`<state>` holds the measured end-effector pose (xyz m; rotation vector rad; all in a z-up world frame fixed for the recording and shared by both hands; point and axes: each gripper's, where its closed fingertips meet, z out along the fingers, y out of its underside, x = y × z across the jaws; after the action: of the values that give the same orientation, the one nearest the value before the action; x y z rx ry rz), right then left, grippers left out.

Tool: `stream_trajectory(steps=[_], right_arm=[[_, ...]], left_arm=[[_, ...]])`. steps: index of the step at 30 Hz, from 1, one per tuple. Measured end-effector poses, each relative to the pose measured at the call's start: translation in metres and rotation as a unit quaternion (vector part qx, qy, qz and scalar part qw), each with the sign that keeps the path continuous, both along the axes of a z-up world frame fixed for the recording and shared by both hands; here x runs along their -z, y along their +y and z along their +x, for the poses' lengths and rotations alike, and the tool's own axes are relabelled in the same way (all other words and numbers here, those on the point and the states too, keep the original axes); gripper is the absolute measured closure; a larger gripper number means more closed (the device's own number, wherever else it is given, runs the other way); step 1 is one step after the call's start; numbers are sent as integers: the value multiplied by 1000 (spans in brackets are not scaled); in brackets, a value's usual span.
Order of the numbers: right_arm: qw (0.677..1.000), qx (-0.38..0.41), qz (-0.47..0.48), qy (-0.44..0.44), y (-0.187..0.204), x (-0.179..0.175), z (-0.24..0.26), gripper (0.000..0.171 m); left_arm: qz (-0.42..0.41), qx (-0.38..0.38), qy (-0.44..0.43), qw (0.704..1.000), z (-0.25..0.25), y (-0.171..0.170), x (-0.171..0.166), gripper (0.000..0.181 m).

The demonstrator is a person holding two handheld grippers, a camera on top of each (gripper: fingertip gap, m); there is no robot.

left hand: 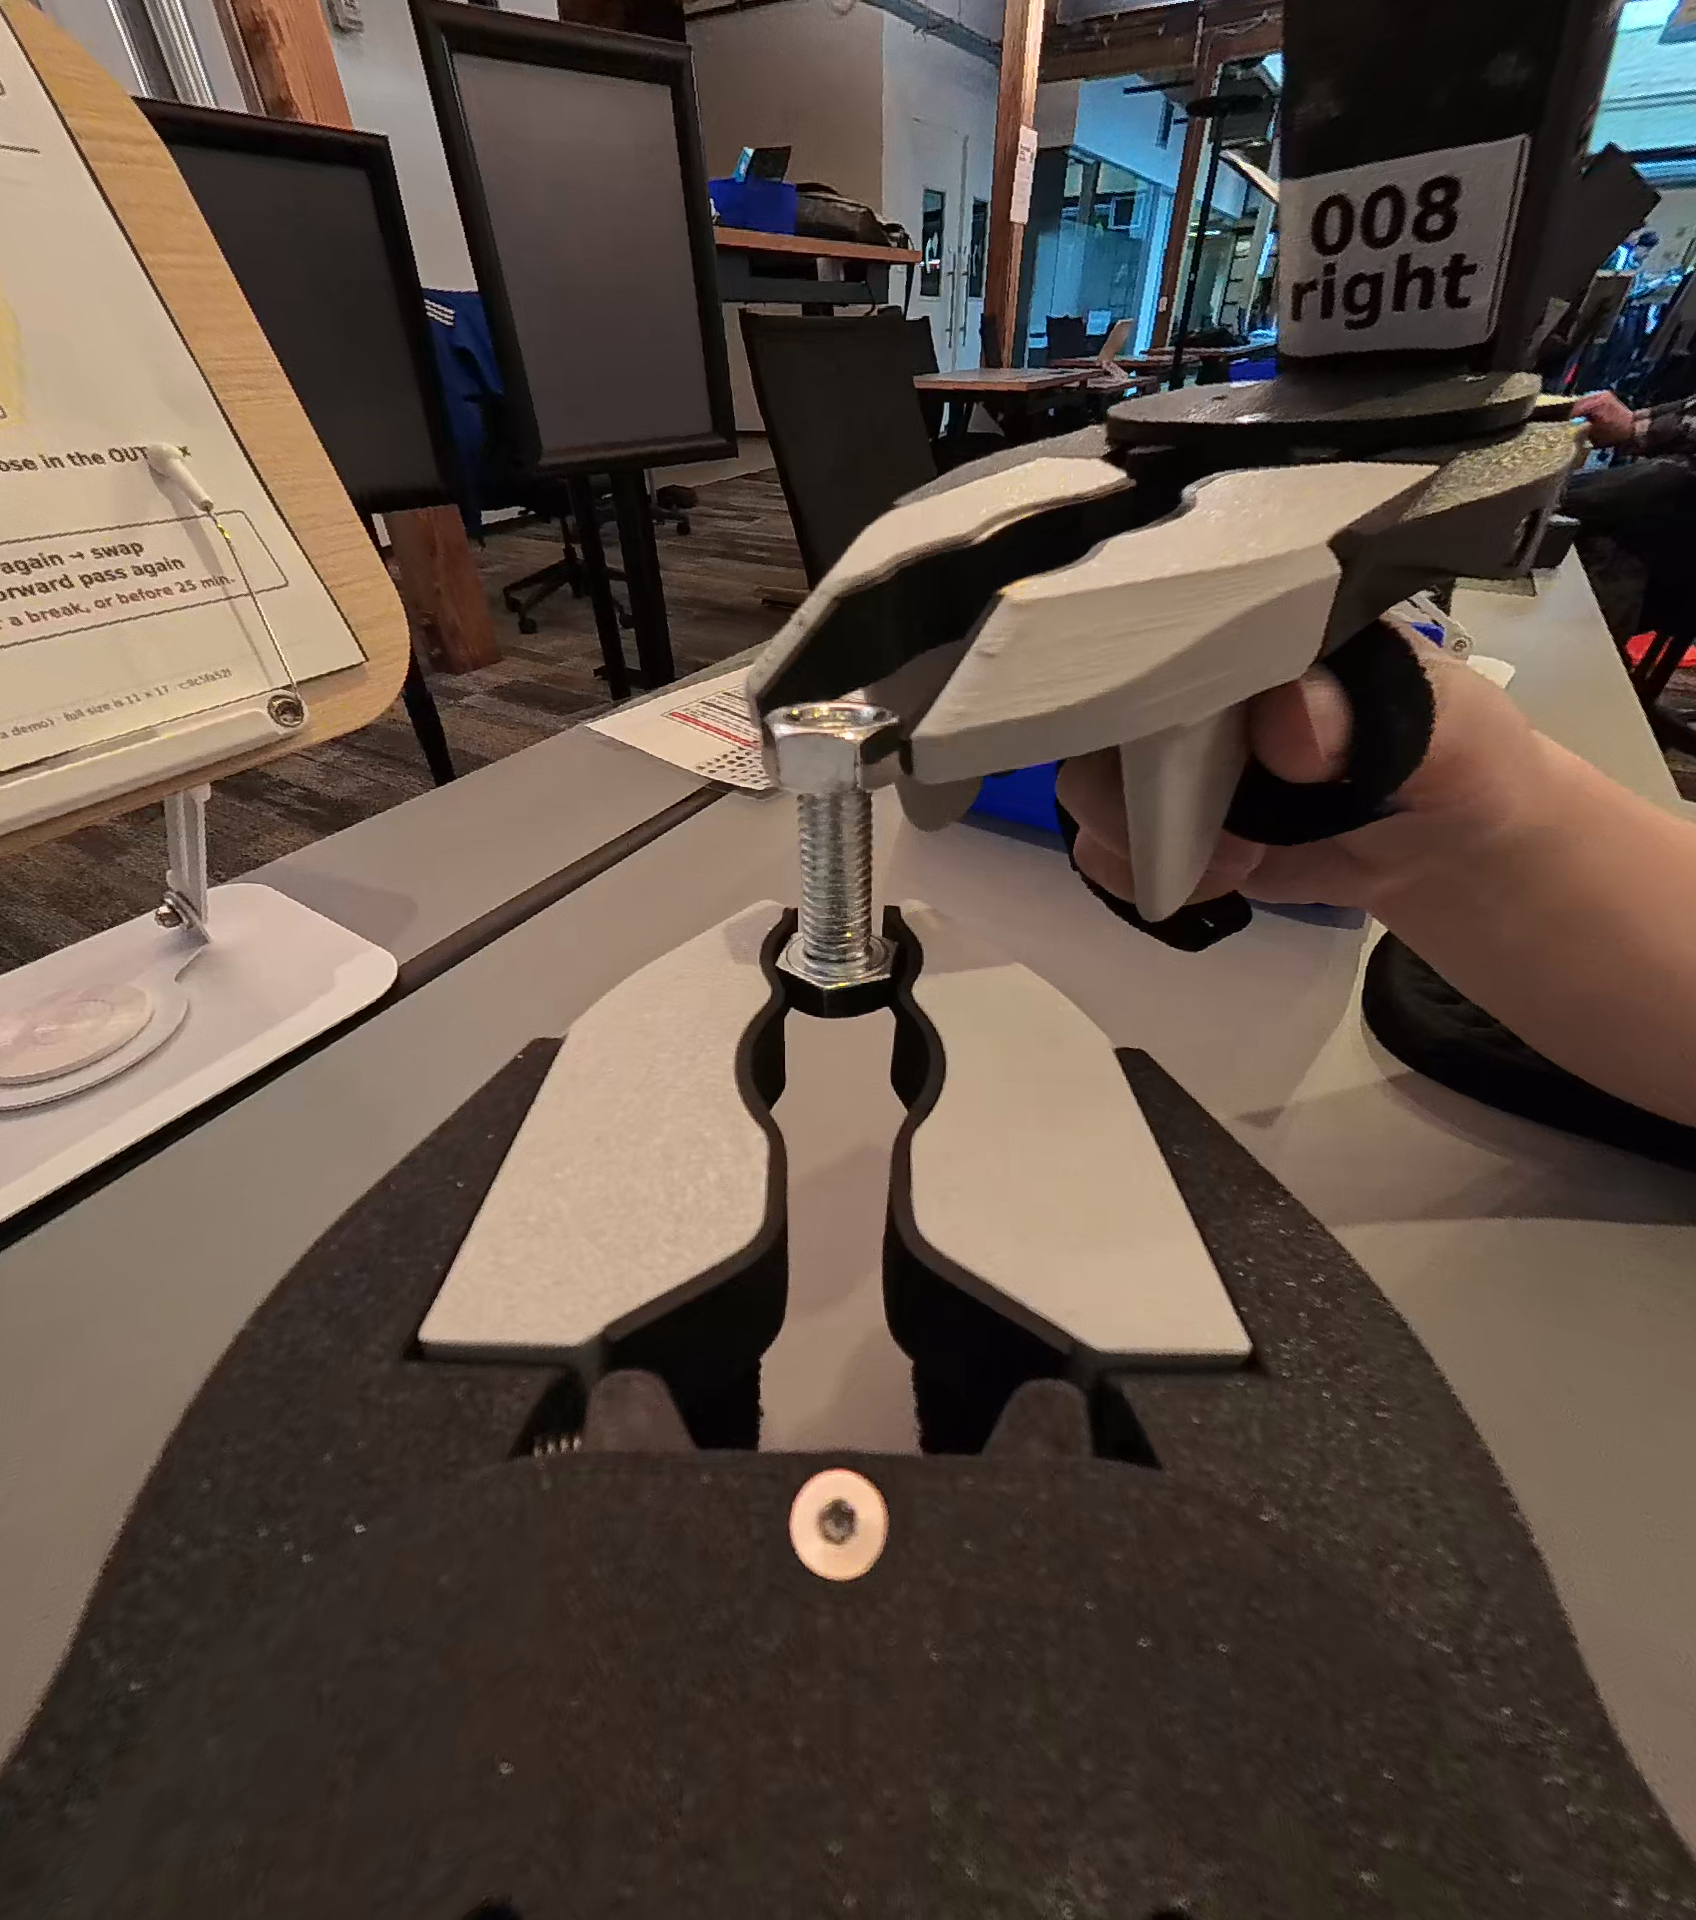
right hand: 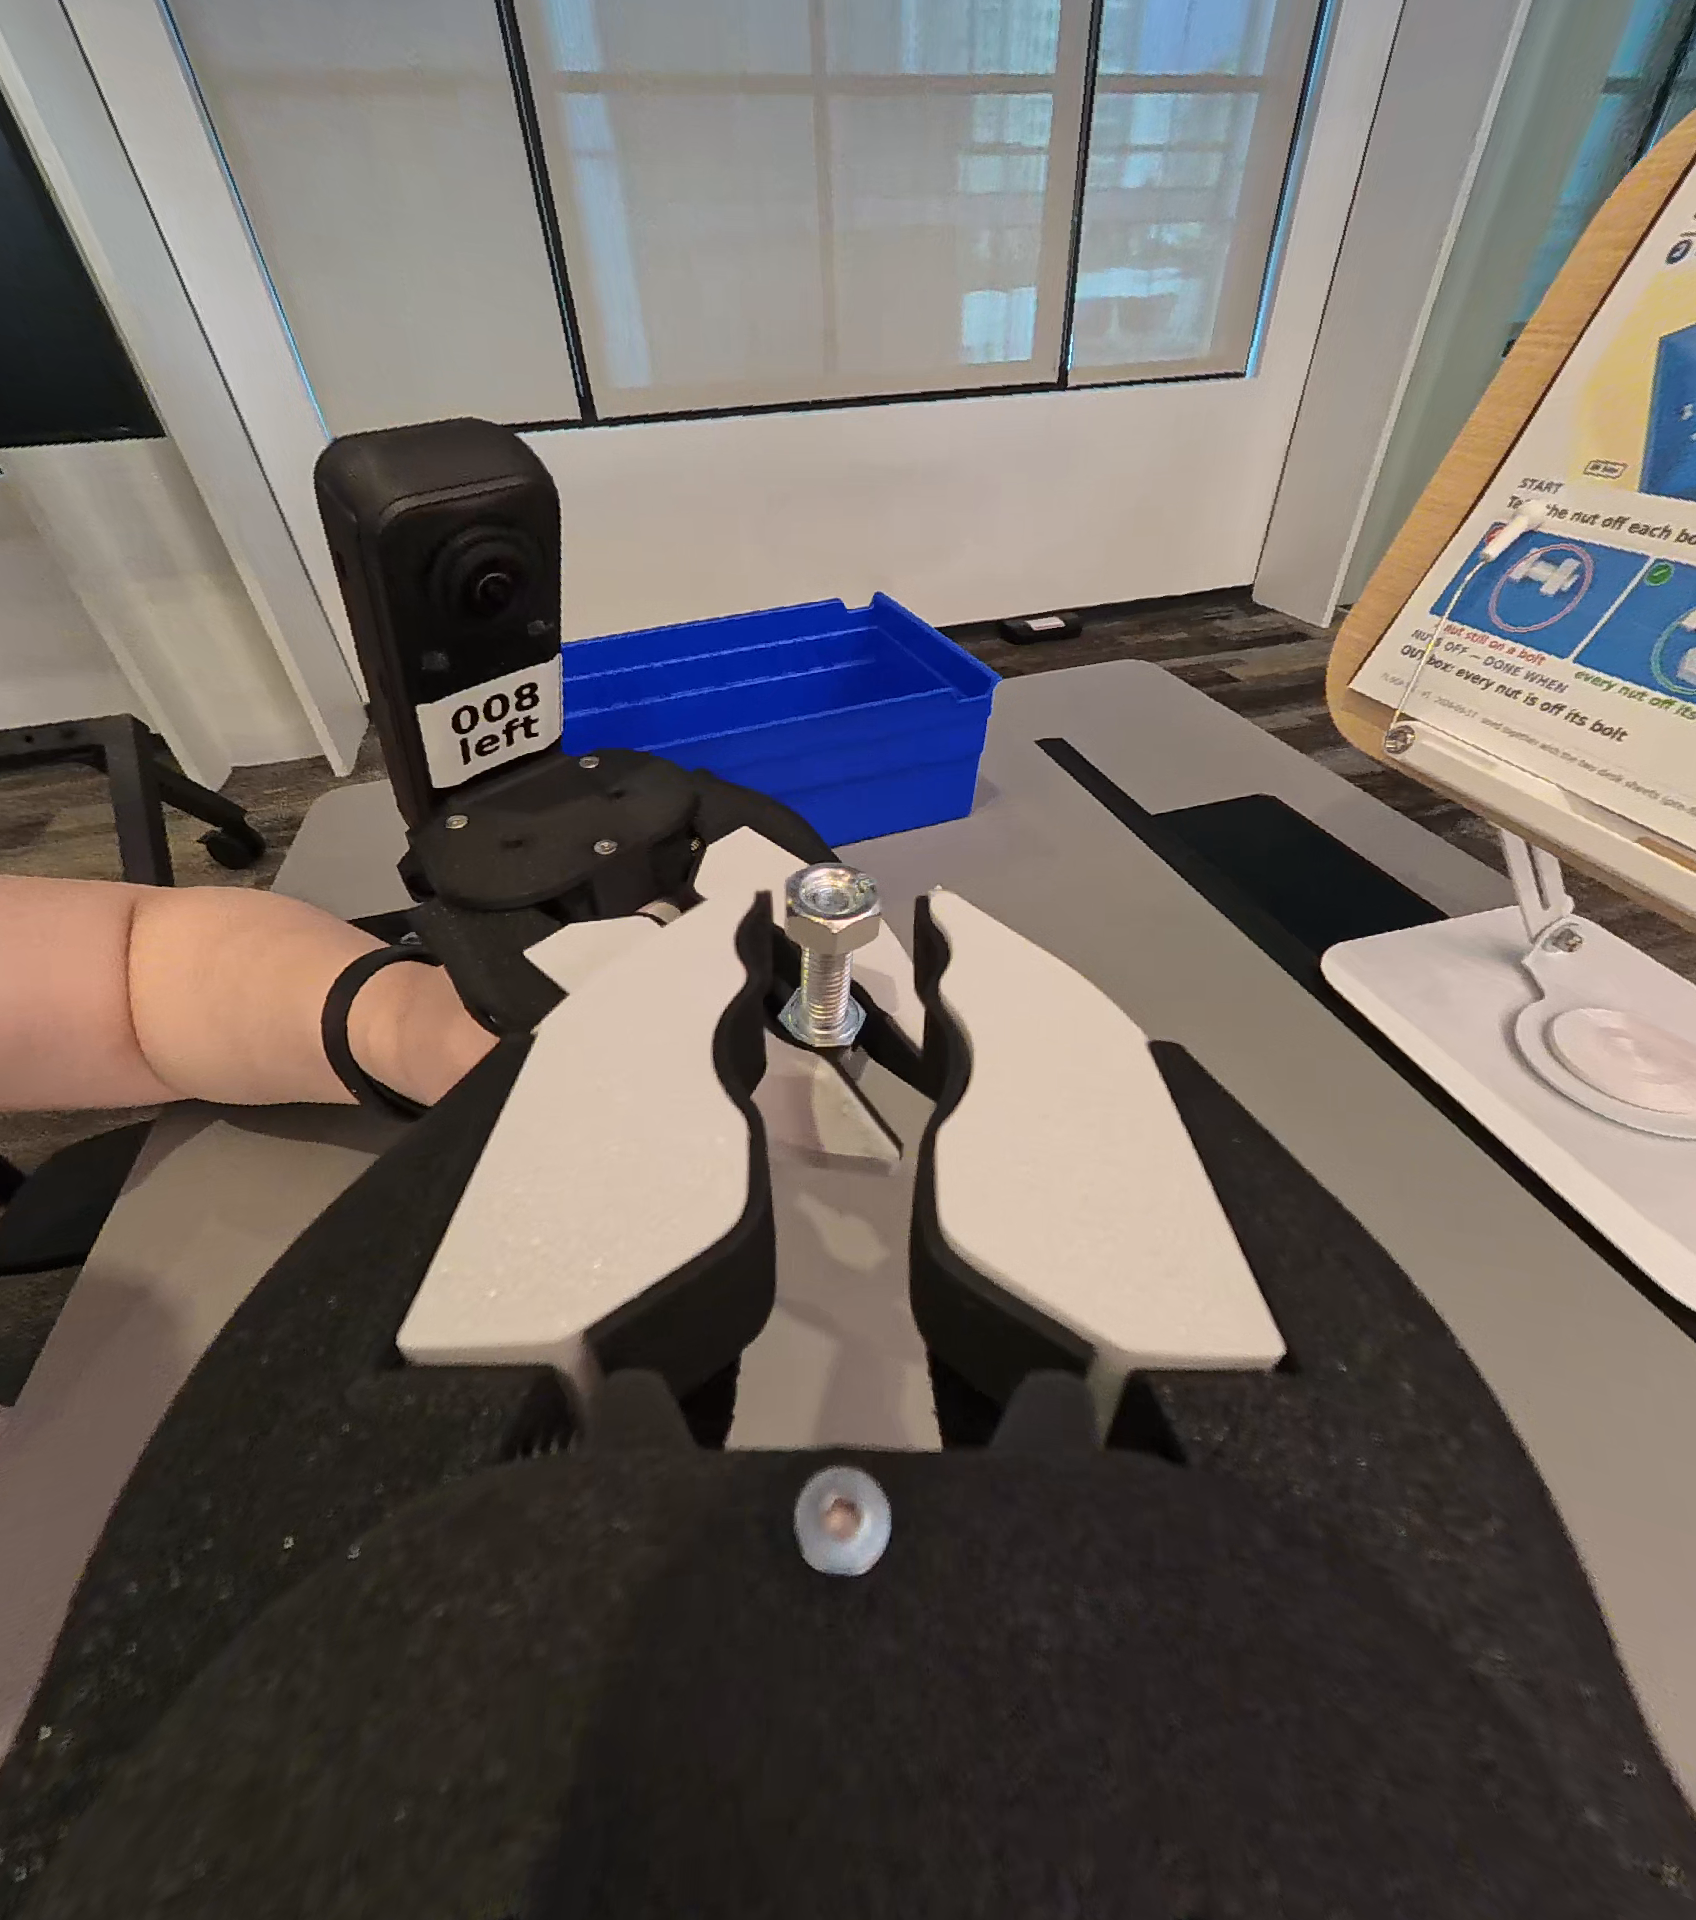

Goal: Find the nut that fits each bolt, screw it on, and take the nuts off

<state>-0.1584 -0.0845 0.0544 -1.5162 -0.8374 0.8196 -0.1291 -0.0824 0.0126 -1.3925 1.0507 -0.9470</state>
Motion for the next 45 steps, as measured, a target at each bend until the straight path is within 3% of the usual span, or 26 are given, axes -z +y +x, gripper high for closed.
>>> stream_trajectory(steps=[9,16,23,25,28,32,35,38,45], right_arm=[[999,-35,3,0,-6,1,-2,154],[984,-173,-5,39,-35,-9,3,155],[950,-305,-13,73,-71,-13,3,155],[949,-304,-18,76,-71,-12,3,154],[965,-257,-5,57,-60,-11,2,135],[986,-156,40,42,-38,-17,0,128],[997,-15,74,23,-9,-20,6,131],[997,42,66,13,-1,-14,1,132],[998,47,45,12,-2,-3,-12,147]], left_arm=[[-8,30,1,1000,3,-7,0,166],[-48,194,-14,980,10,-49,-10,166],[-104,355,-28,929,6,-97,-15,166],[-96,343,-29,934,8,-95,-14,166],[-73,294,-24,953,10,-81,-12,166],[-44,159,-30,986,9,-40,-11,166],[-17,62,-23,998,1,-13,-9,166],[15,13,-21,1000,-2,-5,-10,166],[16,-15,-13,1000,-1,-4,-6,166]])
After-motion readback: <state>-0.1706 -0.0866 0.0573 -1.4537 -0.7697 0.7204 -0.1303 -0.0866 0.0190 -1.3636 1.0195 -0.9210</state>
